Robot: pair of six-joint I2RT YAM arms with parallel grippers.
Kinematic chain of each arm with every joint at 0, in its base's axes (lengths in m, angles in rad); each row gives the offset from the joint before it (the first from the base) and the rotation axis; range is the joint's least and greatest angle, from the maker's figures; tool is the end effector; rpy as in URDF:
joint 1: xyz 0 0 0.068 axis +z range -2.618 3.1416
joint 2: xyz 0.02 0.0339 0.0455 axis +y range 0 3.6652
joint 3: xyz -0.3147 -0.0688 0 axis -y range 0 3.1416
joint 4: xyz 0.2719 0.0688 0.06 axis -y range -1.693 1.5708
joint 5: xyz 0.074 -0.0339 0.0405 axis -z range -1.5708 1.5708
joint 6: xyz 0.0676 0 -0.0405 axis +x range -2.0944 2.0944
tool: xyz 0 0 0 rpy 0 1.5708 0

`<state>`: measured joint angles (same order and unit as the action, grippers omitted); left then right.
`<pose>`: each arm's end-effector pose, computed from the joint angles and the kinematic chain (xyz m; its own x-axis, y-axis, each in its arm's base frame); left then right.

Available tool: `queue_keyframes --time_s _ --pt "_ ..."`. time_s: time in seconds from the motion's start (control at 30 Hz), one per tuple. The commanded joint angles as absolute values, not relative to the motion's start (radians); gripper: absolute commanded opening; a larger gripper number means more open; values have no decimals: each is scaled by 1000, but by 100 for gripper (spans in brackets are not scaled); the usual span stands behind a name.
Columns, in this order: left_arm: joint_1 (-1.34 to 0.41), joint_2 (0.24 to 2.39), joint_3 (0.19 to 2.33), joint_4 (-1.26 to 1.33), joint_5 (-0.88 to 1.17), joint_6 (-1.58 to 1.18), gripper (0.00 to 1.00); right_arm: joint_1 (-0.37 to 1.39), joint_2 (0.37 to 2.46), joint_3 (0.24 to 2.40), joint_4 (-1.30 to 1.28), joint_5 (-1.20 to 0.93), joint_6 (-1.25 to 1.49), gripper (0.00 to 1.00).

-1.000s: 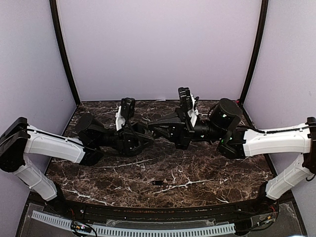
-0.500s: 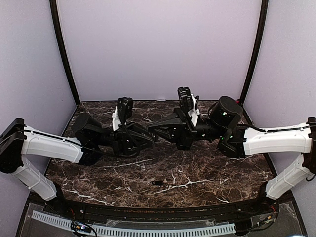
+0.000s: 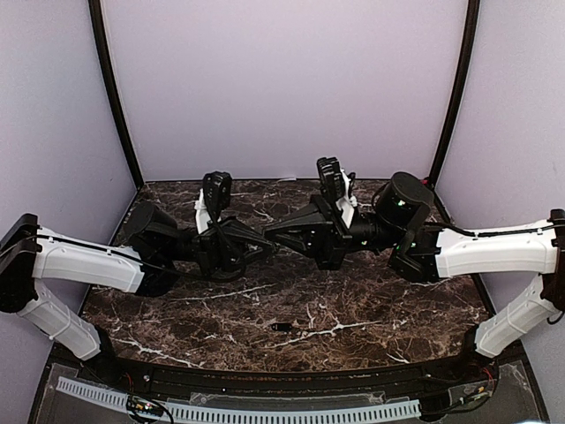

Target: Remove the keys from the keyring

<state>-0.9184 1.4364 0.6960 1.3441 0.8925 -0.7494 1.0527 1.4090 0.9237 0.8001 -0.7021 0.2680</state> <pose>0.1493 -0.2822 0.3523 -0.3524 -0.2428 -0.9038 0.8847 -0.4013 -0.2372 0.1390 0.3320 0.3892 -0.1083 0.2182 -0.9699 -0.9735 -0.2211 0.0590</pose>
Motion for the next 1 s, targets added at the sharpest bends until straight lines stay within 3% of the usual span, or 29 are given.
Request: queue_keyframes --time_s 0.0,0.4,0.67,0.83,0.97 --pt "-922 1399 679 1356 886 -733 0 1046 1380 939 814 -700 271 0" --pt "-922 1368 641 1334 847 -742 0 968 1336 902 787 -833 267 0" --pt "-922 1363 641 1314 848 -768 0 955 1328 1030 314 -947 -56 0" --pt "-920 1374 643 1341 861 -808 0 957 1339 1116 0 -876 -279 0" --pt "-916 1377 646 1349 876 -845 0 964 1314 1107 -106 -747 -397 0"
